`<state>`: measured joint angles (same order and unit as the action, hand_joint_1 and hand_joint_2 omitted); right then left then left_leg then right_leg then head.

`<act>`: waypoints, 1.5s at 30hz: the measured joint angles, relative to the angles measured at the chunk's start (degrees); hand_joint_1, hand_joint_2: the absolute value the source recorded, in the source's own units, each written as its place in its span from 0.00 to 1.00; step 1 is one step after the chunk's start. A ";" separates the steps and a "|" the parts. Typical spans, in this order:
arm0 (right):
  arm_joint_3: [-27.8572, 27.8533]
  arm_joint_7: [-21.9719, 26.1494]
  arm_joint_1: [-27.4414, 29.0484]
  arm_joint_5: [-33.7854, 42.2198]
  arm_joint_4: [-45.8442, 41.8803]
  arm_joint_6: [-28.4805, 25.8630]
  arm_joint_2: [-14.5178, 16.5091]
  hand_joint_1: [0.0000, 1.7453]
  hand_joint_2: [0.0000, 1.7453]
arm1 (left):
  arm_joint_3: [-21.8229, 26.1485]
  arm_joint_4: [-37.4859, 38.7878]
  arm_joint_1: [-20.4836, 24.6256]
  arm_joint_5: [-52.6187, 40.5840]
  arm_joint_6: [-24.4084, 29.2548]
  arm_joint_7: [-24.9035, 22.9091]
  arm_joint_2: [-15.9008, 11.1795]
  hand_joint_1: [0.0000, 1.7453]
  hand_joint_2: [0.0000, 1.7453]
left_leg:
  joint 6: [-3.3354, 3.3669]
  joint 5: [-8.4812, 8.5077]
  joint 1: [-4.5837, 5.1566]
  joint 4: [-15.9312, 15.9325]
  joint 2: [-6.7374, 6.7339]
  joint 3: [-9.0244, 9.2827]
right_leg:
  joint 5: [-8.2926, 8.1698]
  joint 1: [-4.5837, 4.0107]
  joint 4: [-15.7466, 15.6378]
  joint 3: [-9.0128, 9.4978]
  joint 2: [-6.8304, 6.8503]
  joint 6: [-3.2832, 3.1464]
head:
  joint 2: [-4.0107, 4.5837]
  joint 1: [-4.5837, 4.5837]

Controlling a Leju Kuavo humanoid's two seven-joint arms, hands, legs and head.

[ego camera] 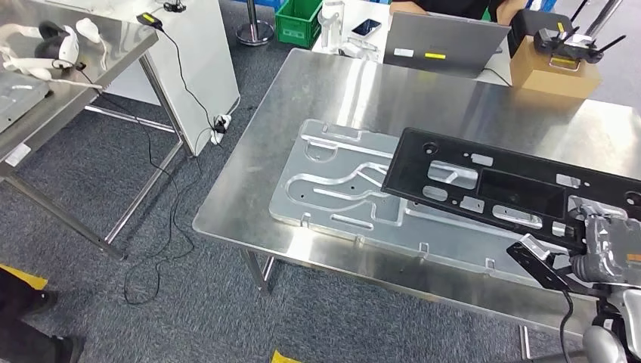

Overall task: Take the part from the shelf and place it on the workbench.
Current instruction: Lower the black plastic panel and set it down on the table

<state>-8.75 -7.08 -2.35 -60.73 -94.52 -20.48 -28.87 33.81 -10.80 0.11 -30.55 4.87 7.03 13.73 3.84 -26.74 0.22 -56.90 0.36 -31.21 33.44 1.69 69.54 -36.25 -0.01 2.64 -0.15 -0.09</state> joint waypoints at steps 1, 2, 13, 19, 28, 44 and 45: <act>-0.07 -0.01 -0.03 0.05 0.44 0.00 0.01 1.00 1.00 | 0.01 0.00 0.00 0.01 0.01 0.01 0.01 0.00 0.00 | 0.10 -0.28 0.06 -0.02 0.03 0.21 | 0.91 -0.01 2.97 -2.16 0.00 0.12 | 0.00 0.01; -0.08 0.01 -0.01 0.09 0.89 0.00 0.02 1.00 1.00 | 0.01 0.00 -0.04 0.01 0.01 0.01 0.01 0.00 0.00 | 0.13 -0.60 0.10 -0.04 0.07 0.53 | 0.77 0.01 4.39 -3.62 0.00 0.25 | 0.00 0.01; -0.06 0.11 -0.49 0.10 3.84 -0.03 0.06 1.00 1.00 | 0.25 -0.02 0.04 0.02 0.13 -0.26 0.03 0.00 0.00 | -2.70 -4.65 0.19 -4.70 0.03 1.88 | -7.62 -0.39 -10.69 1.65 0.05 -2.73 | 0.00 -0.08; -0.06 0.13 -0.56 0.10 4.59 -0.04 0.09 1.00 1.00 | 0.37 -0.02 -0.09 0.02 0.13 -0.35 0.02 0.00 0.00 | -3.06 -6.29 0.00 -15.20 -0.03 -7.53 | -5.28 -0.67 -10.78 4.39 0.01 -3.32 | 0.00 -0.10; 0.02 0.33 -0.75 -0.02 4.95 0.04 0.24 1.00 1.00 | 0.42 -0.02 -0.16 0.12 0.16 -0.32 0.02 0.00 0.00 | 0.43 1.60 0.69 1.00 0.00 -0.95 | -3.49 -0.50 -8.97 6.55 0.10 -1.10 | 0.00 -0.05; 4.31 1.46 -1.21 -0.61 8.29 0.52 2.88 0.00 0.00 | 2.72 -0.10 0.06 3.96 -4.05 0.69 -0.04 0.00 0.50 | -0.76 -3.75 0.30 -0.47 0.19 2.63 | -7.61 0.01 -9.55 0.27 -0.16 -1.39 | 0.00 -0.07; 5.04 1.44 -1.31 -0.88 8.54 0.51 3.18 0.00 0.00 | 2.81 -0.10 0.14 3.78 -4.00 0.48 -0.03 0.00 0.25 | -0.74 -3.72 0.30 -0.33 0.18 2.79 | -7.46 -0.02 -9.56 0.33 -0.19 -1.58 | 0.00 -0.07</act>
<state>-3.71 -5.64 -3.67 -61.61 -85.98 -19.97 -25.69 36.62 -10.90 0.26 -26.77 0.87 7.51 13.70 3.10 -30.45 0.52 -57.22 0.54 -28.42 25.98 1.67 59.98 -35.92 -0.20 1.07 -0.15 -0.16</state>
